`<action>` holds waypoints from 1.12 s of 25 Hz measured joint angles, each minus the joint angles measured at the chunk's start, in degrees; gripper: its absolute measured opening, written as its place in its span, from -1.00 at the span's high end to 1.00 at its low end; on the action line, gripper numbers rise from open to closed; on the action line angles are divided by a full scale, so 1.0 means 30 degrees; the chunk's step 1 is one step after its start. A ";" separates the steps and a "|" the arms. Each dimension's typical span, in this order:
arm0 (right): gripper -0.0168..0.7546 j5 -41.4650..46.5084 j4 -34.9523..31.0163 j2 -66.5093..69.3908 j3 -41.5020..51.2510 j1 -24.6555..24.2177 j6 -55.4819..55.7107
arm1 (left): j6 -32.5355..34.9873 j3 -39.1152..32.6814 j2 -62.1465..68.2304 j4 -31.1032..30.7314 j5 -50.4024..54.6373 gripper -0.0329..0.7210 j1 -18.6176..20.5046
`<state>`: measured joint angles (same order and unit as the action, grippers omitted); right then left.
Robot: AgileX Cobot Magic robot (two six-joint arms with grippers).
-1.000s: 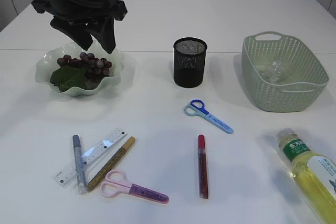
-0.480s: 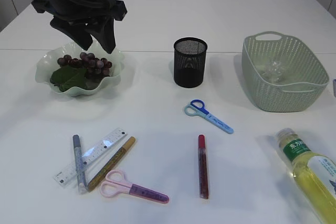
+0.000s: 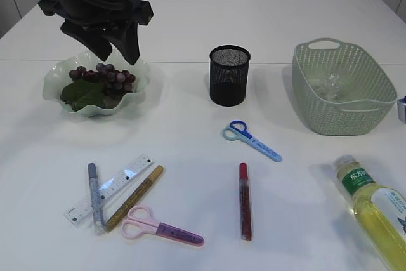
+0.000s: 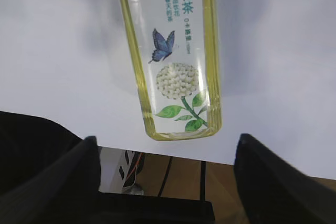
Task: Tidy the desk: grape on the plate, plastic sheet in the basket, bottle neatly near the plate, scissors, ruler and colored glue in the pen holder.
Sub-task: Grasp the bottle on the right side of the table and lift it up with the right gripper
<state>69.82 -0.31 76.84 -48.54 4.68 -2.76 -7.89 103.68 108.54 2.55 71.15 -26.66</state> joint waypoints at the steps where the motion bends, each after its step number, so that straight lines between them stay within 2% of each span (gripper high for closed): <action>1: -0.66 -0.0027 0.0000 0.0132 0.0000 0.0000 0.0000 | 0.0013 0.0000 0.0000 0.0000 0.0000 -0.07 0.0000; 4: -0.73 -0.0115 0.0102 0.0810 0.0000 0.0000 -0.0030 | 0.0013 0.0000 0.0000 0.0000 0.0000 -0.07 0.0000; 12: -0.75 -0.1002 0.0102 0.3102 0.0000 0.0210 -0.0030 | 0.0043 0.0000 0.0000 0.0000 0.0000 -0.07 0.0000; 16: -0.75 -0.1393 0.0894 0.3757 0.0000 0.0985 -0.0030 | 0.0043 0.0000 0.0000 0.0000 0.0000 -0.07 0.0000; 21: -0.75 -0.1828 0.2367 0.4404 0.0000 0.1114 0.0920 | 0.0043 0.0000 0.0000 -0.0241 0.0000 -0.07 0.0000; 28: -0.75 -0.2430 0.2422 0.4563 0.0264 0.1114 0.1197 | 0.0056 0.0000 0.0000 -0.0466 0.0000 -0.07 0.0000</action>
<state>62.53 6.96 90.53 -47.75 8.02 0.83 -7.72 103.68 108.54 1.15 71.15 -26.66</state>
